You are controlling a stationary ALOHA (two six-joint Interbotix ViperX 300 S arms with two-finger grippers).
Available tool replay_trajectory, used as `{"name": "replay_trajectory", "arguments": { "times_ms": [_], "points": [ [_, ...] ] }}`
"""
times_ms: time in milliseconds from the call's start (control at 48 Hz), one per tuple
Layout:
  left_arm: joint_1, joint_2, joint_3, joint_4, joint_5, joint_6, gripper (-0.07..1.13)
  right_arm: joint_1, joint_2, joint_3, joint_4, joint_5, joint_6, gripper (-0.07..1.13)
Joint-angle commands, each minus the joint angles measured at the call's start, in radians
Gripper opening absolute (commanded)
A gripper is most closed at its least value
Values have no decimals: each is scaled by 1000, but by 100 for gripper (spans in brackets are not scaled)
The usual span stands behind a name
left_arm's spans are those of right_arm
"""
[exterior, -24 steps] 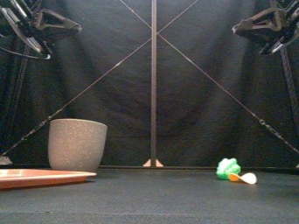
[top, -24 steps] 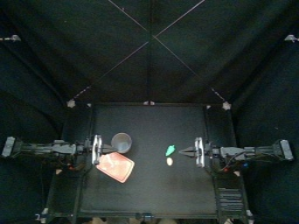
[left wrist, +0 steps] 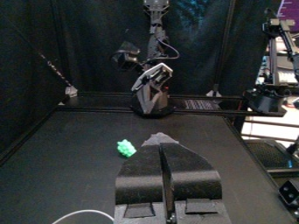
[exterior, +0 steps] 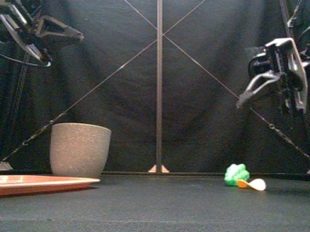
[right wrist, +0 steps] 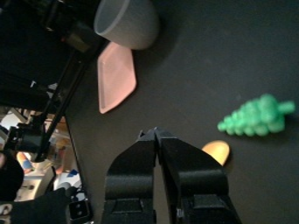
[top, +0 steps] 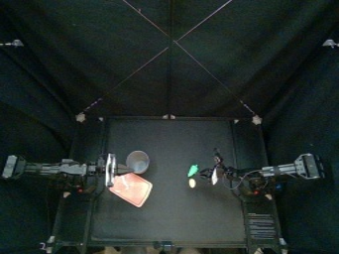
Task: Pick the chip then place it in the grey bowl
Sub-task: Pick the chip
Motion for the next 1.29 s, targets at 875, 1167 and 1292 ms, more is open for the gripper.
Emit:
{"name": "replay_trajectory", "arguments": {
  "times_ms": [875, 1167, 1292],
  "points": [
    [51, 6, 69, 2, -3, 5, -1, 58, 479, -137, 28, 35, 368, 91],
    [51, 5, 77, 0, -3, 3, -1, 44, 525, -163, 23, 52, 364, 57],
    [49, 5, 78, -2, -3, 0, -1, 41, 518, -192, -8, 49, 354, 40]
  ]
}}
